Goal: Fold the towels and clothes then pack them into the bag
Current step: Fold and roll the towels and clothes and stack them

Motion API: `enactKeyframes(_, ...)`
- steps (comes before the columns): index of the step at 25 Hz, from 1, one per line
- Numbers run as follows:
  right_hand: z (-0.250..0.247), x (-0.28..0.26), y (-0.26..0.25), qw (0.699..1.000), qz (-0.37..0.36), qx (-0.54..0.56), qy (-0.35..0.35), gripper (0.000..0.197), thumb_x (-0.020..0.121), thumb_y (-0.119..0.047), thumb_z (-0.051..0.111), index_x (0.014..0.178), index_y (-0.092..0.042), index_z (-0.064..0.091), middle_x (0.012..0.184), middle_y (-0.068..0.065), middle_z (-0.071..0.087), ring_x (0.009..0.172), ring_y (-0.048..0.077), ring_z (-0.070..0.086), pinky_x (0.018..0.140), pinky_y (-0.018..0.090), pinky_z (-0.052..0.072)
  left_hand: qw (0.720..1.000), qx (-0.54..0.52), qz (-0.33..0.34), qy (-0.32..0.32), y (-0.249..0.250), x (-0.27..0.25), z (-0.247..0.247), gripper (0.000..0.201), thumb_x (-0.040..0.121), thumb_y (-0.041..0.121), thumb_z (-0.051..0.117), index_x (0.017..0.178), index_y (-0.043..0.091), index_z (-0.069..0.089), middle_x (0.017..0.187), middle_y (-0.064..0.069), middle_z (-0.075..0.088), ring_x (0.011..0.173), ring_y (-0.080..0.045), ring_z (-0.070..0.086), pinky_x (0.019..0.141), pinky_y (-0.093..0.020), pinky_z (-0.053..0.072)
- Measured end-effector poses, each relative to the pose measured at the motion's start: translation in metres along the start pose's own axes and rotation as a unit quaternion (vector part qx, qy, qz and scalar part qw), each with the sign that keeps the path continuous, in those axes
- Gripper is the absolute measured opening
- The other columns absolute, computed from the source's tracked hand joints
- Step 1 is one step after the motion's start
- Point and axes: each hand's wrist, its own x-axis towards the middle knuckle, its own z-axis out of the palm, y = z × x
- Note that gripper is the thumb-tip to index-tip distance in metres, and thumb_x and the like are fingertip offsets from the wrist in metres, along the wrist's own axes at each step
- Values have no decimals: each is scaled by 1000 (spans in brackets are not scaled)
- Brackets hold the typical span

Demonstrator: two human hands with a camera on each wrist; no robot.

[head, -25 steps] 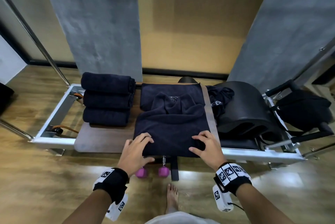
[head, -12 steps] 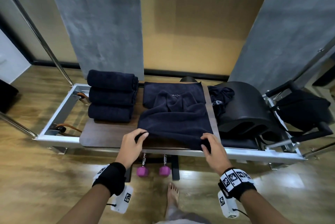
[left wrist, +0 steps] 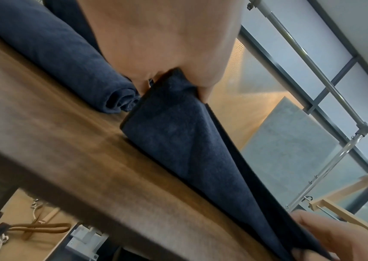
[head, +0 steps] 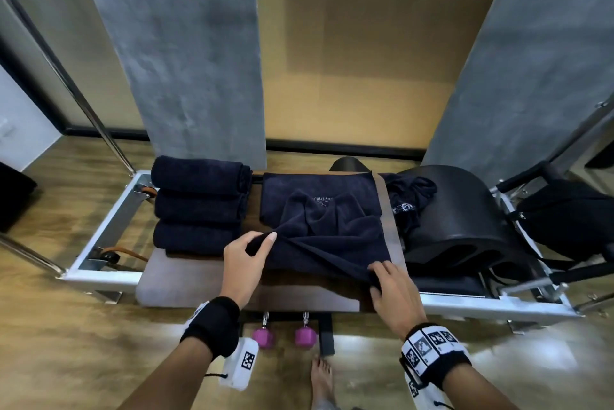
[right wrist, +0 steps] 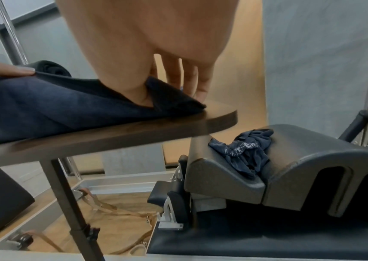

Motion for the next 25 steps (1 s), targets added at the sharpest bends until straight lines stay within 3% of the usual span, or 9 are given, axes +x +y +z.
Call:
enactKeyframes(4, -29, 54, 20, 968, 42, 245, 37, 30, 90, -2, 68, 107, -27, 67, 100, -4, 74, 98, 14, 71, 89, 36, 56, 999, 19, 0, 42, 2, 46, 17, 11, 102, 29, 71, 92, 28, 75, 87, 12, 75, 90, -2, 69, 79, -10, 49)
enactKeyframes(6, -47, 93, 25, 956, 38, 277, 86, 28, 90, 0, 70, 98, -26, 71, 94, -10, 74, 94, 8, 70, 85, 32, 54, 997, 62, 22, 52, 3, 69, 28, 14, 107, 14, 60, 103, 20, 72, 94, 14, 72, 92, 2, 66, 81, -6, 44)
enactKeyframes(8, -61, 139, 30, 946, 39, 301, 112, 24, 91, -1, 71, 97, -23, 75, 93, -10, 74, 93, 8, 69, 85, 30, 53, 994, 86, 15, 69, 4, 94, 41, 21, 108, 4, 52, 109, 12, 71, 96, 5, 70, 87, -3, 62, 80, -9, 42)
enactKeyframes(11, -71, 207, 39, 929, 75, 345, 110, 13, 96, -9, 69, 103, -17, 76, 92, -8, 75, 90, 5, 70, 85, 33, 58, 988, 92, -13, 123, 7, 137, 56, 16, 107, 5, 55, 109, 8, 71, 92, 6, 68, 88, -13, 62, 80, -16, 41)
enactKeyframes(15, -61, 271, 48, 934, 139, 317, 88, 6, 93, -19, 74, 96, -13, 75, 85, 4, 75, 88, 22, 71, 86, 40, 58, 976, 106, -91, 165, 1, 188, 77, 15, 106, 14, 60, 104, 5, 71, 92, -7, 68, 92, -26, 59, 85, -31, 44)
enactKeyframes(18, -39, 298, 52, 944, 178, 276, 28, 9, 91, -24, 78, 86, -17, 75, 81, 3, 74, 89, 26, 71, 85, 43, 58, 964, 138, -154, 165, -10, 212, 94, 16, 106, 12, 59, 98, 0, 67, 100, -13, 61, 97, -28, 53, 88, -34, 42)
enactKeyframes(20, -26, 305, 55, 950, 203, 237, -7, 9, 90, -27, 78, 92, -18, 78, 84, 2, 71, 97, 28, 69, 88, 39, 55, 958, 177, -171, 147, -20, 219, 103, 16, 106, 10, 59, 99, -2, 66, 114, -17, 59, 101, -29, 55, 90, -31, 38)
enactKeyframes(22, -18, 306, 56, 953, 218, 209, -21, 11, 89, -27, 79, 96, -20, 75, 87, 2, 69, 101, 30, 67, 84, 34, 51, 952, 202, -192, 128, -27, 218, 108, 15, 106, 11, 59, 105, -3, 66, 127, -18, 56, 112, -32, 55, 93, -28, 35)
enactKeyframes(25, -13, 308, 55, 959, 222, 177, -22, 23, 89, -26, 79, 111, -23, 71, 103, 6, 72, 107, 31, 66, 84, 36, 53, 943, 245, -201, 105, -32, 216, 111, 20, 108, 13, 57, 110, -2, 69, 133, -11, 55, 124, -31, 50, 97, -36, 41)
